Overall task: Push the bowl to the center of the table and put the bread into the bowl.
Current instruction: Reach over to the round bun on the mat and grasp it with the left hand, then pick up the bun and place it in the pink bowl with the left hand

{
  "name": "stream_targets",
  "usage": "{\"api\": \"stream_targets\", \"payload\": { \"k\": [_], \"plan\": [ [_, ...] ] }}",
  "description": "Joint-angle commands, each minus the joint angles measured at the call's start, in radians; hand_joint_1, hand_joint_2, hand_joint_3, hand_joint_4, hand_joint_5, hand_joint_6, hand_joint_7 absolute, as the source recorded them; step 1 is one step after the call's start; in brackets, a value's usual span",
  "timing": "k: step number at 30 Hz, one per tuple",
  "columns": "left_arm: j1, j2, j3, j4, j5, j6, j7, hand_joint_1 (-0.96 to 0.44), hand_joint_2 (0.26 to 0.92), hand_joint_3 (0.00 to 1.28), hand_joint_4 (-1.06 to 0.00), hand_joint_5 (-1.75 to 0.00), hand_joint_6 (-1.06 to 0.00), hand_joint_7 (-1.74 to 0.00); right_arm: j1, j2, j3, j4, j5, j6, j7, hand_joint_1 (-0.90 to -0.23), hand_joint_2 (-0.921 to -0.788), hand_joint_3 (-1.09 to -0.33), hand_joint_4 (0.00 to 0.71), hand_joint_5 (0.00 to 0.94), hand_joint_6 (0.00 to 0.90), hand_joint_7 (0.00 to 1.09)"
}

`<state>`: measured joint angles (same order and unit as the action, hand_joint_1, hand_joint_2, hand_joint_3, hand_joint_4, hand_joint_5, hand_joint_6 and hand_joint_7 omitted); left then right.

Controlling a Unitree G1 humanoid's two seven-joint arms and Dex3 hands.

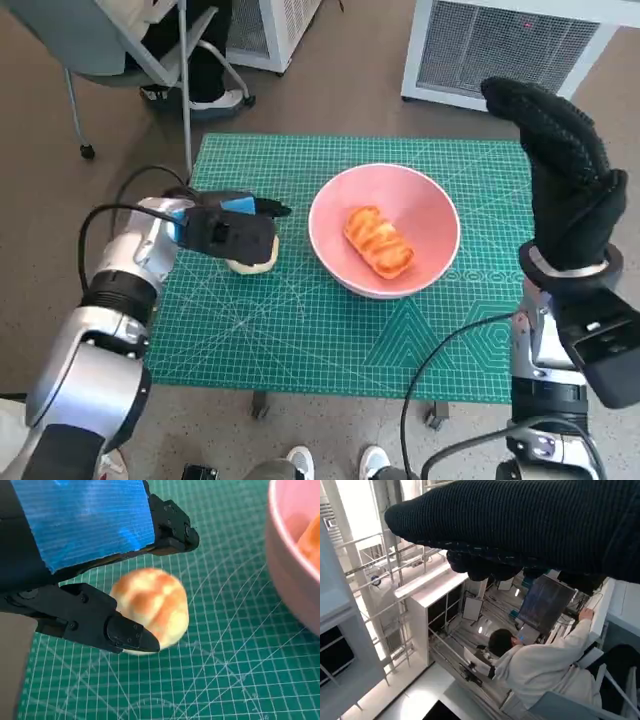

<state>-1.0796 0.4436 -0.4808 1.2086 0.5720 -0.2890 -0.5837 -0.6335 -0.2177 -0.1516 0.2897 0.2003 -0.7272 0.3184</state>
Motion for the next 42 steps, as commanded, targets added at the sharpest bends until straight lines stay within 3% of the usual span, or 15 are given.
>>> {"api": "stream_targets", "payload": {
  "k": [1,8,9,10,11,14,20,42],
  "plan": [
    [0.017,-0.013,-0.022,0.02,0.025,0.019,0.015,-0.16,0.885,0.01,-0.25,-0.03,-0.34,-0.02,0.01,0.005,0.003,0.013,-0.001,0.0,-0.003,-0.561,-0.921,-0.708,0.315,0.004,0.053,0.64],
    [0.03,-0.015,-0.043,0.035,0.051,0.001,0.083,-0.09,0.914,0.02,-0.52,-0.07,-0.57,-0.1,0.007,0.006,0.002,0.015,-0.004,-0.001,-0.006,-0.561,-0.921,-0.708,0.315,0.004,0.053,0.64],
    [0.033,-0.014,-0.043,0.036,0.052,-0.003,0.092,-0.14,0.916,0.05,-0.56,-0.1,-0.57,-0.35,0.007,0.006,0.002,0.017,-0.004,-0.002,-0.006,-0.562,-0.921,-0.708,0.315,0.004,0.053,0.65],
    [0.036,-0.013,-0.041,0.037,0.05,-0.008,0.1,-0.22,0.918,0.12,-0.61,-0.16,-0.54,-0.73,0.006,0.006,0.002,0.018,-0.003,-0.002,-0.006,-0.563,-0.921,-0.709,0.315,0.004,0.052,0.65],
    [0.039,-0.013,-0.039,0.038,0.05,-0.011,0.106,-0.14,0.919,0.16,-0.54,-0.58,-0.54,-0.96,0.005,0.006,0.002,0.02,-0.003,-0.003,-0.005,-0.564,-0.921,-0.709,0.315,0.004,0.052,0.65],
    [0.043,-0.008,-0.03,0.039,0.042,-0.025,0.114,-0.04,0.92,0.18,-0.49,-1.07,-0.55,-1.21,0.004,0.007,0.002,0.024,0.003,-0.004,-0.002,-0.565,-0.921,-0.709,0.315,0.003,0.052,0.65],
    [0.024,0.01,0.006,0.026,0.004,-0.057,0.087,0.0,0.921,0.15,-0.59,-1.27,-0.53,-1.24,0.005,0.008,0.003,0.02,0.006,-0.004,-0.003,-0.569,-0.921,-0.709,0.315,0.003,0.052,0.65],
    [-0.092,0.067,0.214,-0.221,-0.183,-0.147,0.071,0.0,0.921,0.12,-0.62,-1.24,-0.57,-1.23,-0.006,0.019,0.006,0.039,0.0,-0.014,-0.003,-0.576,-0.921,-0.708,0.313,0.001,0.051,0.65]
  ]
}}
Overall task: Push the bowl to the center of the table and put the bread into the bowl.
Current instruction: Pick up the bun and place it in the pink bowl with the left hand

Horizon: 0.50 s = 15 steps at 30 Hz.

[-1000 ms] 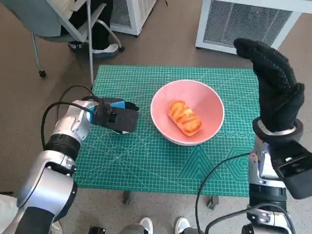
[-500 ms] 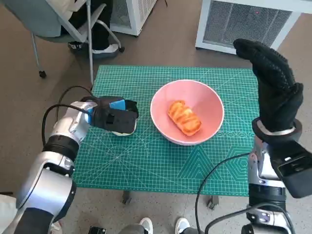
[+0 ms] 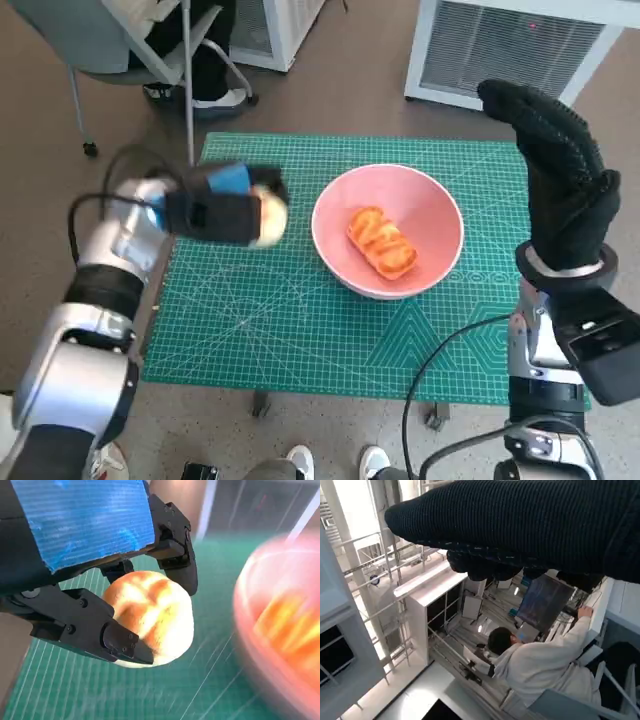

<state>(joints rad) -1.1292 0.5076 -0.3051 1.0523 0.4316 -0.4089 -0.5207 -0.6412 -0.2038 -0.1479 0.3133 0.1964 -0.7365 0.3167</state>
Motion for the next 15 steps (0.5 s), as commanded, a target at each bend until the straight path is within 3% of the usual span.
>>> {"api": "stream_targets", "payload": {
  "k": [1,15],
  "plan": [
    [-0.048,0.001,0.048,-0.082,-0.053,-0.033,0.009,0.0,0.921,0.12,-0.63,-1.23,-0.58,-1.22,0.0,0.005,0.002,0.017,0.005,-0.006,-0.001,-0.576,-0.921,-0.708,0.311,0.001,0.051,0.65],
    [-0.032,-0.071,0.076,-0.271,-0.111,-0.105,0.039,0.0,0.92,0.07,-0.68,-1.14,-0.61,-1.22,-0.006,0.008,0.003,0.019,0.003,-0.006,0.0,-0.577,-0.921,-0.709,0.308,0.0,0.048,0.65]
  ]
}}
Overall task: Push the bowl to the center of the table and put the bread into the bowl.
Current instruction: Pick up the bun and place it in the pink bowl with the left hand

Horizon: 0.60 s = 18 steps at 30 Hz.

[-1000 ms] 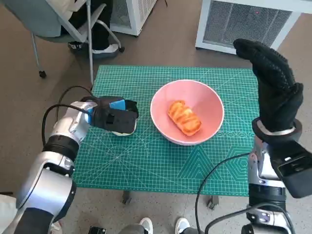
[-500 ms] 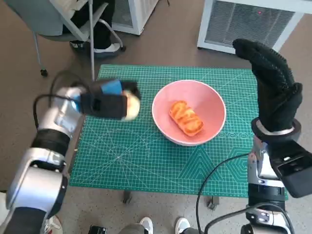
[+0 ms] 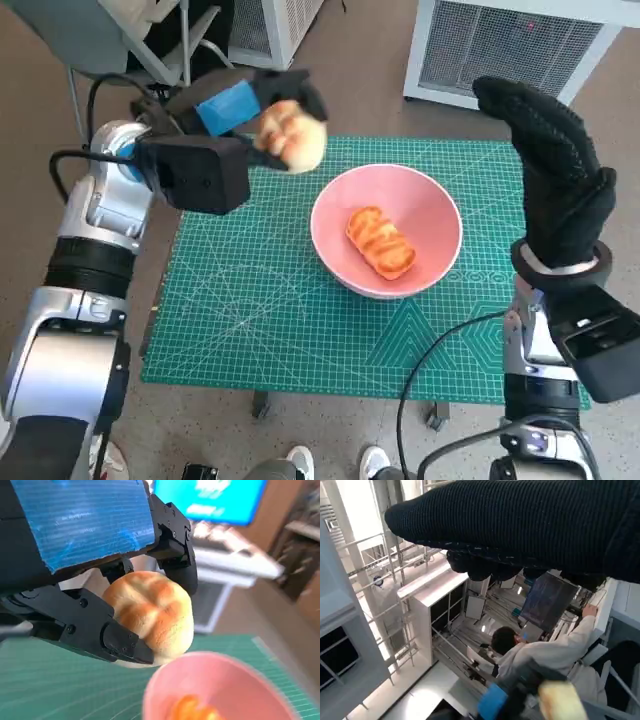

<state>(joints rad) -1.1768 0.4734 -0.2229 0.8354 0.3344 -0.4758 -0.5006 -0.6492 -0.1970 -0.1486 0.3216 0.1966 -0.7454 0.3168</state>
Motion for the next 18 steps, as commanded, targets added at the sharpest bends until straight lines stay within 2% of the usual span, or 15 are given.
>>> {"api": "stream_targets", "payload": {
  "k": [1,6,11,16,17,18],
  "plan": [
    [0.017,-0.044,-0.009,-0.058,-0.012,-0.045,0.022,0.0,0.92,0.07,-0.69,-1.13,-0.62,-1.22,0.002,0.001,0.004,0.01,0.002,0.003,-0.001,-0.578,-0.921,-0.709,0.308,0.0,0.048,0.65],
    [0.016,-0.082,-0.034,-0.045,0.006,-0.09,0.029,0.0,0.92,0.06,-0.7,-1.11,-0.63,-1.21,0.004,0.0,0.003,0.006,0.003,0.004,-0.001,-0.58,-0.921,-0.708,0.308,0.0,0.048,0.65],
    [0.008,-0.11,-0.062,0.001,0.024,-0.13,0.034,0.0,0.92,0.07,-0.65,-1.13,-0.66,-1.21,0.007,-0.001,0.001,0.002,0.005,0.006,-0.001,-0.582,-0.921,-0.708,0.308,0.0,0.048,0.65],
    [0.001,-0.127,-0.086,0.044,0.038,-0.145,0.025,0.0,0.92,0.09,-0.62,-1.17,-0.65,-1.22,0.01,-0.003,-0.001,-0.003,0.008,0.006,-0.001,-0.583,-0.921,-0.708,0.309,0.0,0.048,0.65],
    [-0.002,-0.132,-0.099,0.054,0.047,-0.139,0.012,0.0,0.92,0.11,-0.59,-1.19,-0.63,-1.24,0.011,-0.004,-0.002,-0.005,0.009,0.007,0.0,-0.583,-0.921,-0.708,0.309,0.0,0.048,0.65],
    [-0.004,-0.134,-0.109,0.061,0.053,-0.135,0.003,-0.07,0.921,0.16,-0.51,-1.12,-0.58,-1.3,0.012,-0.005,-0.003,-0.006,0.01,0.007,0.0,-0.583,-0.921,-0.707,0.309,0.0,0.048,0.65]
  ]
}}
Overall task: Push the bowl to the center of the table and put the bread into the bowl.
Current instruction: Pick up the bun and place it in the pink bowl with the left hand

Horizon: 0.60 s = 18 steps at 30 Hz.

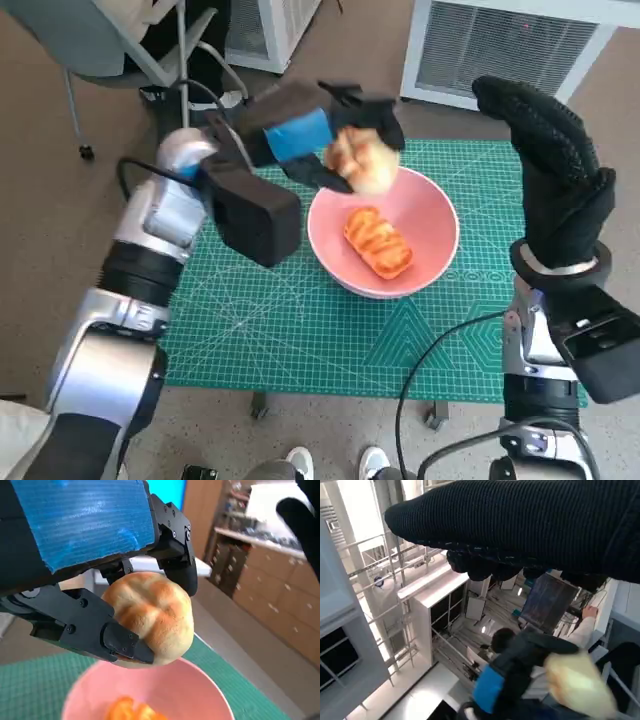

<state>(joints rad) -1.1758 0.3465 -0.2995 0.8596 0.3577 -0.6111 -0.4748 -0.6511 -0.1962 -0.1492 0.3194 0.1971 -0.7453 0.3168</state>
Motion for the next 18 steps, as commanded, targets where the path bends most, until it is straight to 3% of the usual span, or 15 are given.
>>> {"api": "stream_targets", "payload": {
  "k": [1,2,4,5,6,9,18],
  "plan": [
    [-0.006,-0.01,-0.043,0.046,0.033,0.006,-0.039,-0.17,0.921,0.2,-0.48,-0.9,-0.53,-1.36,0.015,-0.006,-0.003,-0.006,0.01,0.008,0.0,-0.583,-0.921,-0.707,0.309,0.0,0.048,0.65],
    [-0.008,-0.012,-0.049,0.052,0.034,0.009,-0.049,-0.13,0.9,0.18,-0.45,-0.64,-0.45,-1.07,0.015,-0.006,-0.004,-0.007,0.01,0.009,-0.001,-0.581,-0.921,-0.707,0.309,0.0,0.048,0.65],
    [-0.01,-0.013,-0.058,0.062,0.036,0.014,-0.073,-0.1,0.904,0.11,-0.45,-0.35,-0.45,-0.68,0.017,-0.007,-0.005,-0.01,0.01,0.01,-0.002,-0.579,-0.921,-0.707,0.309,0.0,0.048,0.65],
    [-0.011,-0.013,-0.07,0.057,0.035,0.041,-0.123,-0.14,0.909,0.03,-0.3,-0.06,-0.4,-0.2,0.021,-0.009,-0.007,-0.017,0.009,0.011,-0.003,-0.577,-0.921,-0.707,0.309,0.0,0.048,0.65],
    [-0.012,-0.014,-0.079,0.055,0.035,0.06,-0.16,-0.19,0.908,0.02,-0.21,-0.04,-0.35,-0.14,0.025,-0.01,-0.008,-0.022,0.009,0.012,-0.004,-0.577,-0.921,-0.707,0.309,0.0,0.048,0.65],
    [-0.012,-0.01,-0.09,0.041,0.04,0.08,-0.204,-0.27,0.907,0.01,-0.08,-0.01,-0.27,-0.05,0.029,-0.011,-0.01,-0.029,0.004,0.012,-0.008,-0.577,-0.921,-0.707,0.309,0.0,0.048,0.65],
    [0.026,-0.005,-0.042,0.009,-0.008,0.027,-0.169,-0.41,0.906,0.01,0.0,0.0,-0.21,0.0,0.027,-0.013,-0.014,-0.041,-0.007,0.019,-0.022,-0.576,-0.921,-0.707,0.309,0.0,0.049,0.65]
  ]
}}
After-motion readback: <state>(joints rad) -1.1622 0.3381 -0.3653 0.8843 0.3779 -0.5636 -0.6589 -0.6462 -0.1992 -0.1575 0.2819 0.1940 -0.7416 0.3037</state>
